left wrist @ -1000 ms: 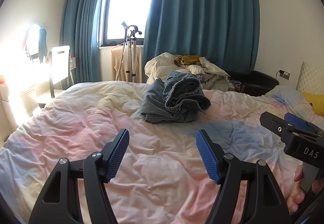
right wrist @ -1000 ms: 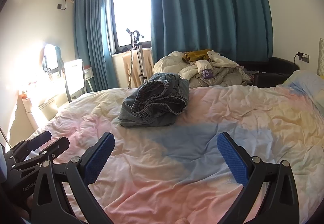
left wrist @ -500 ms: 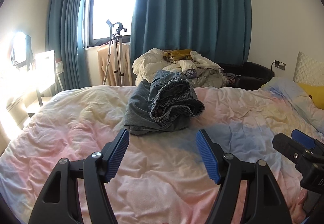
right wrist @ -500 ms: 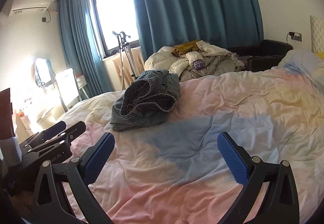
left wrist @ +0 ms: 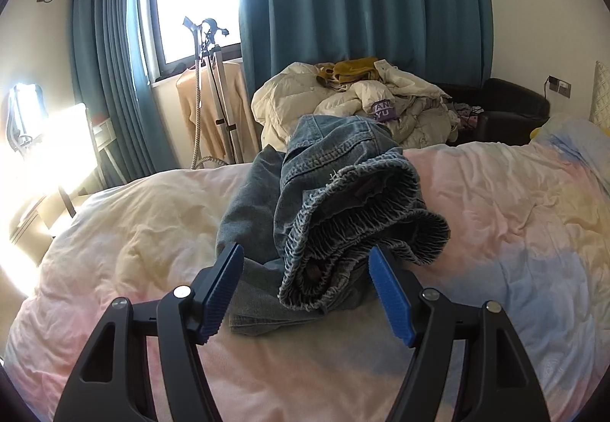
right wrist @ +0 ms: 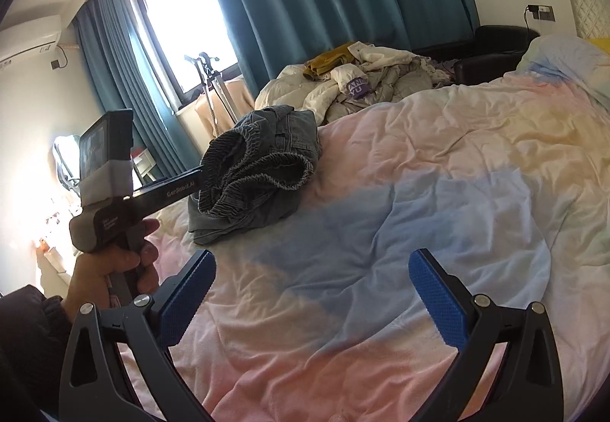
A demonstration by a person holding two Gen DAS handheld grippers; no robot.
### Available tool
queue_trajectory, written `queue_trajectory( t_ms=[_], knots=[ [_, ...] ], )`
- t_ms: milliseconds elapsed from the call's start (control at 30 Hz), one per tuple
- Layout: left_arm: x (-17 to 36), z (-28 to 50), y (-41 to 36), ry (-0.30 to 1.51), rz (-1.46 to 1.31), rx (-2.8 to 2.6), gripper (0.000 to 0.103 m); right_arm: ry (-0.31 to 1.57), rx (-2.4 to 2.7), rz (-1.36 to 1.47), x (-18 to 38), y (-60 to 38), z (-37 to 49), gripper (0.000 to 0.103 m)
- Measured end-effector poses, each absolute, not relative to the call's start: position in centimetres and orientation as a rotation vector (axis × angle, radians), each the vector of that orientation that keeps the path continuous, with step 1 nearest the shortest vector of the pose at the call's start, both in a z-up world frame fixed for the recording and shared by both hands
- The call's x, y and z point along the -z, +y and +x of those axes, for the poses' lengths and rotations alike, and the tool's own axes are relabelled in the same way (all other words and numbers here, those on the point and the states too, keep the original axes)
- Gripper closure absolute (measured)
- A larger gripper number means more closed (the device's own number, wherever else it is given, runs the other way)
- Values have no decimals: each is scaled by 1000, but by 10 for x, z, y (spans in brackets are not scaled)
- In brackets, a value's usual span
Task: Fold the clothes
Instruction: 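Move the left gripper to the jeans cuff and close on it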
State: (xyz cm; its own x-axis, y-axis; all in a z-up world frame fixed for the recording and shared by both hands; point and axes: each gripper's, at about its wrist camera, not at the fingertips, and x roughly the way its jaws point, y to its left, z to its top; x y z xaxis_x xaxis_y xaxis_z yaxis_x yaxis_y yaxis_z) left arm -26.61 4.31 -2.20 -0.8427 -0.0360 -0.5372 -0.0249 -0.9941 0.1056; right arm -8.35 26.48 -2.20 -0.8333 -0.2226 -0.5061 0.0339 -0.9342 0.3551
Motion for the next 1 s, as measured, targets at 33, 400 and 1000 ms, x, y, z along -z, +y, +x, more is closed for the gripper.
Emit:
queue_trajectory(
  t_ms=[33,400,1000],
  knots=[
    [24,-275,43,-183,886,2998,32,-507,2837,857,26,264,-87,0],
    [35,-348,70,-354,1019,2934,77,-445,2872,838,45,261,-111,0],
    [-46,-181,38,113,960,3114,96,-374,2828,695,29,248,-93,0]
  ],
)
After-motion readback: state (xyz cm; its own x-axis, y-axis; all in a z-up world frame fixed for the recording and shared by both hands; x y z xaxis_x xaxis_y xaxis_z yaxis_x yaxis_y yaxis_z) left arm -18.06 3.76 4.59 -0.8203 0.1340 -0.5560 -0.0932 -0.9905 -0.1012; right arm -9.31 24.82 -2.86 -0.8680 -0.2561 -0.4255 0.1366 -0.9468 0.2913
